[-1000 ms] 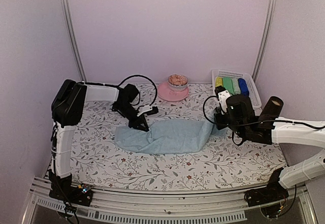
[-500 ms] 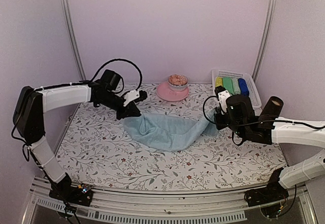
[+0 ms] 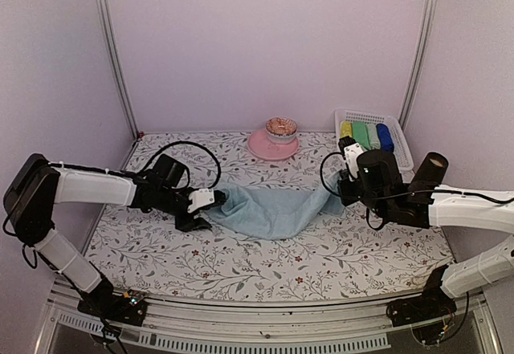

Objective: Roll the towels
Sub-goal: Flatten out the towel at the center of the board.

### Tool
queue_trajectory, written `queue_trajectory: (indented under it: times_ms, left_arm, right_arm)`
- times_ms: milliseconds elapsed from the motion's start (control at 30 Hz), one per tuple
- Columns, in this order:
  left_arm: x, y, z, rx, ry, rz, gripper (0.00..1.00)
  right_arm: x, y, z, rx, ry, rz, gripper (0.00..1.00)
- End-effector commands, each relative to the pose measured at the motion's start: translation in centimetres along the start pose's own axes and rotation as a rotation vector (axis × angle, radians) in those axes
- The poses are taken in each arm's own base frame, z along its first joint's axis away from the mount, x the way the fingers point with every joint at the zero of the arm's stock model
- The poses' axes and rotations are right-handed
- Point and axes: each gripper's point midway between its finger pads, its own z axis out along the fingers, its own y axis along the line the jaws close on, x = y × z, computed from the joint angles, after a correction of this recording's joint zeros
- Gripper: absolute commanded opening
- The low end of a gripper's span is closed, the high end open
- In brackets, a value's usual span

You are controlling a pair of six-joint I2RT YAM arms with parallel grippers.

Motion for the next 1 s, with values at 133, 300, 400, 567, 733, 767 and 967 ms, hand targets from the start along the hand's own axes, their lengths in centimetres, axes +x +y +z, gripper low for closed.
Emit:
queue_trajectory:
  times_ms: [133, 300, 400, 567, 733, 767, 967]
  left_arm:
    - [-6.5, 6.5, -3.3, -0.213, -0.162, 0.065, 0.87]
    - [-8.0, 8.1, -2.7, -0.181, -0.169, 0.078, 0.92]
    - [-8.6, 8.3, -1.9, -0.124, -0.172, 0.080, 0.85]
    - [-8.8, 7.7, -0.4, -0.017, -0.154, 0.093, 0.67]
    - [-8.5, 6.7, -0.3, 0.034, -0.155, 0.110, 0.57]
    - [-8.5, 6.6, -0.5, 0.033, -0.161, 0.111, 0.57]
    - [-9.6, 8.2, -2.7, -0.042, -0.230, 0.079, 0.68]
  right_arm:
    - [0.3, 1.0, 0.4, -0.030, 0.005, -0.004, 0.02]
    - [0.2, 1.0, 0.4, -0.033, 0.003, -0.005, 0.02]
    - [0.3, 1.1, 0.5, -0.037, 0.005, -0.008, 0.02]
    - [0.4, 1.1, 0.4, -0.042, 0.008, -0.012, 0.02]
    - [0.4, 1.2, 0.4, -0.046, 0.006, -0.015, 0.02]
    - [0.4, 1.2, 0.4, -0.047, 0.006, -0.015, 0.02]
    - [0.4, 1.4, 0.4, -0.055, 0.006, -0.016, 0.02]
